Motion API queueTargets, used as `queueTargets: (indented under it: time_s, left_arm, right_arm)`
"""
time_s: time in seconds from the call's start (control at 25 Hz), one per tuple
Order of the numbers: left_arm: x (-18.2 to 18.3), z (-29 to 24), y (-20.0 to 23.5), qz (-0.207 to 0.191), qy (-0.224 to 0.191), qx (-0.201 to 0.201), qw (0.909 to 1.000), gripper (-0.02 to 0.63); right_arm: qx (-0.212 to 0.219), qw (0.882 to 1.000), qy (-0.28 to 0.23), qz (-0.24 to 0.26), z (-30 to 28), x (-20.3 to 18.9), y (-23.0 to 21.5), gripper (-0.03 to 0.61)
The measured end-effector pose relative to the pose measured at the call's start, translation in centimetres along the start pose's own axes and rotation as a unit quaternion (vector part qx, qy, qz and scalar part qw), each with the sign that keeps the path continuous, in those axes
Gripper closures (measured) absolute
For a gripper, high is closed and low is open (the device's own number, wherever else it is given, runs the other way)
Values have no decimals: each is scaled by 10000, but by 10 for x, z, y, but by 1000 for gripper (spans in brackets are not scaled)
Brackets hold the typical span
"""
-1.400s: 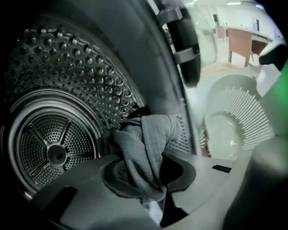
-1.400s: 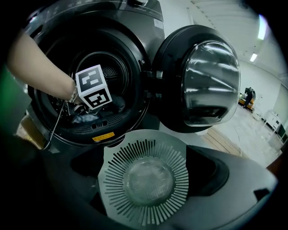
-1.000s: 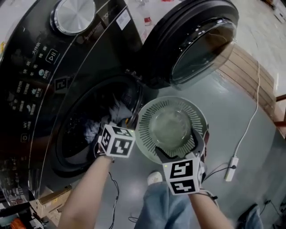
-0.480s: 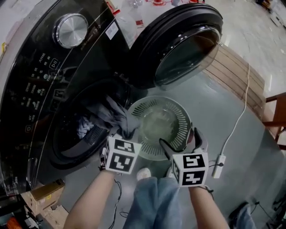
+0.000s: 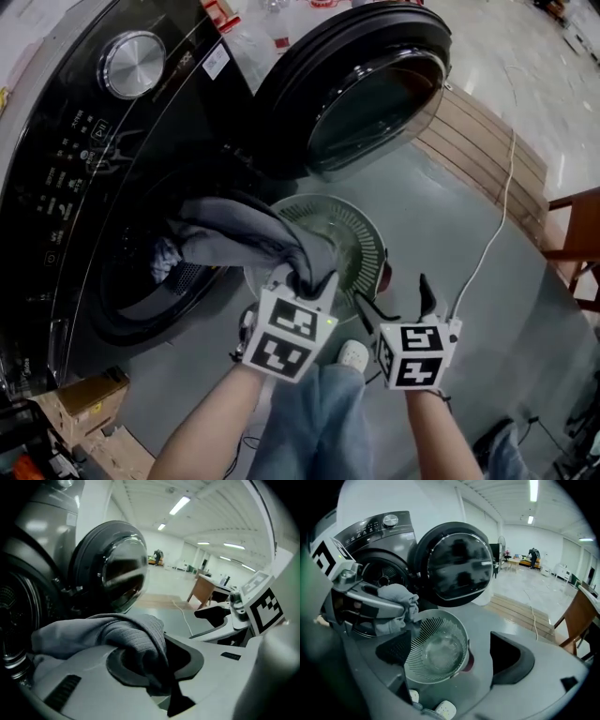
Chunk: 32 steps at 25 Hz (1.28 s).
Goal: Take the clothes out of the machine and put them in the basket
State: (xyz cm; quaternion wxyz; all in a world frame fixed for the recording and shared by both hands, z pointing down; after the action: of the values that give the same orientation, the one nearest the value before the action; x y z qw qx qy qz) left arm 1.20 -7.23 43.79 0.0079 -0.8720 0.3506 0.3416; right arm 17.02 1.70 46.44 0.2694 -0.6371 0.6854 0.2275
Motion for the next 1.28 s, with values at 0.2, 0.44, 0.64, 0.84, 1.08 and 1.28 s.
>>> queueTargets:
  time_s: [0.2, 0.44, 0.64, 0.84, 1.08, 1.28]
  left_arm:
    - [7, -11, -31, -192, -5, -389, 9991, 530]
    - [-10, -31, -28, 122, 447, 319, 9984, 381]
    - [-34, -33, -15, 372, 783, 755, 9934, 206]
    - [-48, -29, 1, 217, 899, 1172, 9888, 201]
    - [-52, -10, 47, 191, 898, 1784, 9797, 175]
    - [-51, 12, 96, 31, 898, 2283, 9694, 155]
  right_arm:
    - [-225, 9993, 152, -264, 6, -15, -22, 58]
    - [-178, 9995, 150, -221, 7, -17, -28, 60]
    - [-51, 9996, 198, -202, 4, -19, -29, 60]
    - [191, 9994, 278, 61, -4, -20, -25, 60]
    - [440, 9978, 367, 327, -17, -21, -12, 60]
    - [592, 9969, 382, 359, -33, -13, 17, 60]
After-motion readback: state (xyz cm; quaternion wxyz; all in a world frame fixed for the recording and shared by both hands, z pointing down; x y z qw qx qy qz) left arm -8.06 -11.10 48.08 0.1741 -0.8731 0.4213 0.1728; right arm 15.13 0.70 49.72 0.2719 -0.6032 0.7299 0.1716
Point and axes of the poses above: the fingertips, and each gripper's own axes: z backward along the fingers, y to its left, x out of its top, the point moved 10 cm from there along z, backward along the fingers, and after that the axes turned 8 degrees about z, right-handed, at the moved point
